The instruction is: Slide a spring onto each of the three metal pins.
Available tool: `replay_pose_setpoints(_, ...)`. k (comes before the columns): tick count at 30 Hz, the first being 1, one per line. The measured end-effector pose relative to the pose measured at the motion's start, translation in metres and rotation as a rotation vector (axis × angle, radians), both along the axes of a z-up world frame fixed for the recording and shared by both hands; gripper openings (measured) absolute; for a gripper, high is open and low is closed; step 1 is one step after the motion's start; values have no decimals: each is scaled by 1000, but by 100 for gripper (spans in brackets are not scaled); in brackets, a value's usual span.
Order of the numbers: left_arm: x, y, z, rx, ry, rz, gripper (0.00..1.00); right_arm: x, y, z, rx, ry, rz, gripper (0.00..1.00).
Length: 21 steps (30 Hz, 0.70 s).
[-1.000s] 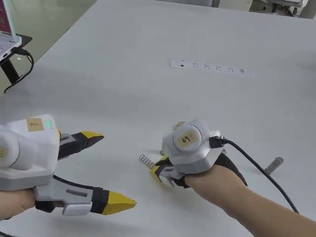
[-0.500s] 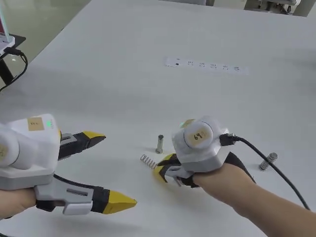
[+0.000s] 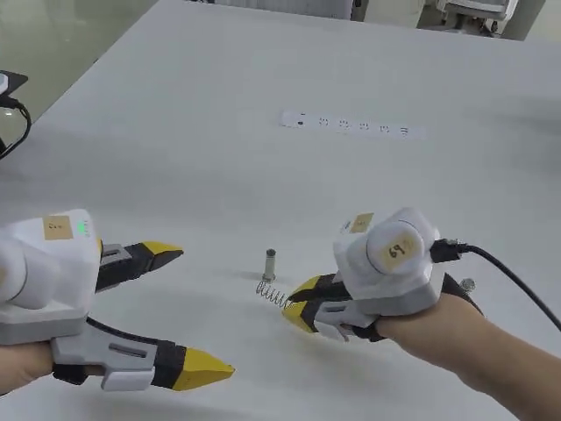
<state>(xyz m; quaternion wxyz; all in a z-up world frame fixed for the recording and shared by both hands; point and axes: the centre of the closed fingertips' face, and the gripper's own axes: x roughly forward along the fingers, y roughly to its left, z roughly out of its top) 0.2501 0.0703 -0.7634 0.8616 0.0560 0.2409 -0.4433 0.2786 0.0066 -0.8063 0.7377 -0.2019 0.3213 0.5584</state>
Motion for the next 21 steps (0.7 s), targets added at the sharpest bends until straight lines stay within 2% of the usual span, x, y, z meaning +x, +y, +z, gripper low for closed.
replay_pose_setpoints(1, 0, -1, 0, 0, 0, -3, 89, -5, 3, 5, 25, 6, 37, 7)
replay_pose_setpoints(4, -1, -3, 0, 2, 1, -18, 88, -10, -2, 9, 6, -33, 85, 7)
replay_pose_setpoints(9, -3, -10, 2, -12, 5, -45, 83, -16, -8, 14, 10, -44, 113, 7)
replay_pose_setpoints(14, -3, -17, 3, -47, 15, -69, 75, -23, -12, 16, -1, -68, 161, 7)
replay_pose_setpoints(21, -5, -25, 6, -66, 7, -114, 66, -30, -15, 22, -6, -97, 207, 7)
